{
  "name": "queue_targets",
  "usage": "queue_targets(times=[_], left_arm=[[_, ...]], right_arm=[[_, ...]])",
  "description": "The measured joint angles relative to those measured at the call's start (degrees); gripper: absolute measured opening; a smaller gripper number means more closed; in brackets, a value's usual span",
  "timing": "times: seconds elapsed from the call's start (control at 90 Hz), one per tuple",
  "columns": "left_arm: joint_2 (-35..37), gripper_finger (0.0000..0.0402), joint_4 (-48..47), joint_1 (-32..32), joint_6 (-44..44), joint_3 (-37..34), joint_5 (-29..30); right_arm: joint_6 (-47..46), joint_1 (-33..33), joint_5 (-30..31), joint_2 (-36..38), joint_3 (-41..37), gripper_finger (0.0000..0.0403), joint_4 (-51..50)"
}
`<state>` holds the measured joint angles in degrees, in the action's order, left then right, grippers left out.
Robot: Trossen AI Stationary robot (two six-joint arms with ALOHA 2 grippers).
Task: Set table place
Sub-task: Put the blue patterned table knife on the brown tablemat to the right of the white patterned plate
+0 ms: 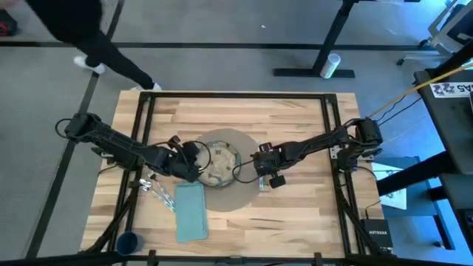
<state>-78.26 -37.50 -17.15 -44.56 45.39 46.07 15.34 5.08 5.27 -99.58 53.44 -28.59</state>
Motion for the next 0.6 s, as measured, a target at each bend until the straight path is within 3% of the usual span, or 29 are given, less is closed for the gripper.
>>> queue_targets(times=[0.289, 0.6], left_arm=[[-1.2, 0.0000, -0.6, 0.4, 1.2, 0.0, -0.2], [-10.0, 0.0000, -8.9, 5.0, -1.9, 0.0, -5.7]], right_arm=[[0.1, 0.0, -0.4, 0.0, 0.3, 0.0000, 0.2], [0.2, 0.0, -0.5, 0.0, 0.3, 0.0000, 0.0]])
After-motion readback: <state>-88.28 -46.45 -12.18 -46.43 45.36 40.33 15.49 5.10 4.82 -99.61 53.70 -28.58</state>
